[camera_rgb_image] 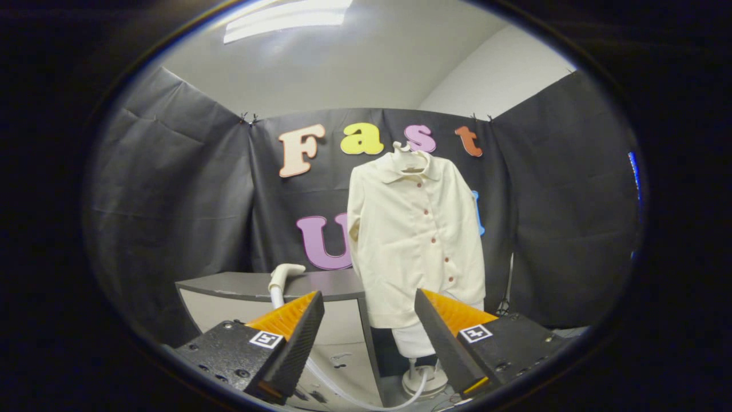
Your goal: Iron the clothes twice with a garment steamer, once on the left side and once on the right side.
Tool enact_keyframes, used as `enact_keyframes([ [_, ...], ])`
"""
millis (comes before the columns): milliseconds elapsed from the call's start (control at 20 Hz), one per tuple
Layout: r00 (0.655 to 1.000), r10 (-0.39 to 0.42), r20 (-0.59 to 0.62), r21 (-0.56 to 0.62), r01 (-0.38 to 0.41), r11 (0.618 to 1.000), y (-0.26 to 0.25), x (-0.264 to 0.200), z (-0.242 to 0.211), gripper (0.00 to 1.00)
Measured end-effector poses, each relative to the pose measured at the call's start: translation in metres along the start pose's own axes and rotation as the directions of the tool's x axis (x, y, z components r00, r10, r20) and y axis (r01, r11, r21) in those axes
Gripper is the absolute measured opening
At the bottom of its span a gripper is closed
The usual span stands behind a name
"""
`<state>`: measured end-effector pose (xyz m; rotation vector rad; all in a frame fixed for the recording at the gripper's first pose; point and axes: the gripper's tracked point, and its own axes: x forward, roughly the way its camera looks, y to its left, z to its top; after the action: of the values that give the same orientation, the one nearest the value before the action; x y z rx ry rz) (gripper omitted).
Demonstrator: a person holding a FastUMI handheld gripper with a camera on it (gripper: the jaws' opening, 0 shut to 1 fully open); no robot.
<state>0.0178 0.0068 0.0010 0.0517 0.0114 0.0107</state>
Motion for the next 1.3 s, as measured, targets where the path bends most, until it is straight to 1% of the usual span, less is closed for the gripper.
enact_keyframes([
  [450, 1.0, 0.017, -0.021, -0.026, -0.017, 1.0, 0.013, 0.026, 0.001, 0.96],
  [600, 0.999, 0.026, -0.023, -0.03, -0.027, 0.999, 0.023, 0.044, 0.01, 0.96],
  [700, 0.998, 0.047, -0.034, -0.022, -0.048, 0.999, 0.037, 0.063, 0.015, 0.96],
  [800, 0.994, 0.097, -0.058, 0.029, -0.095, 0.995, 0.059, 0.085, 0.021, 0.96],
  [900, 0.987, 0.131, -0.092, 0.072, -0.125, 0.99, 0.075, 0.114, 0.028, 0.96],
  [1000, 0.988, 0.13, -0.087, 0.076, -0.123, 0.989, 0.084, 0.143, 0.039, 0.96],
  [1100, 0.989, 0.112, -0.094, 0.049, -0.108, 0.993, 0.092, 0.178, 0.04, 0.96],
  [1150, 0.984, 0.131, -0.119, 0.05, -0.126, 0.991, 0.104, 0.193, 0.035, 0.96],
  [1200, 0.971, 0.168, -0.168, 0.062, -0.16, 0.985, 0.12, 0.208, 0.026, 0.95],
  [1300, 0.921, 0.263, -0.288, 0.072, -0.253, 0.965, 0.155, 0.225, 0.003, 0.96],
])
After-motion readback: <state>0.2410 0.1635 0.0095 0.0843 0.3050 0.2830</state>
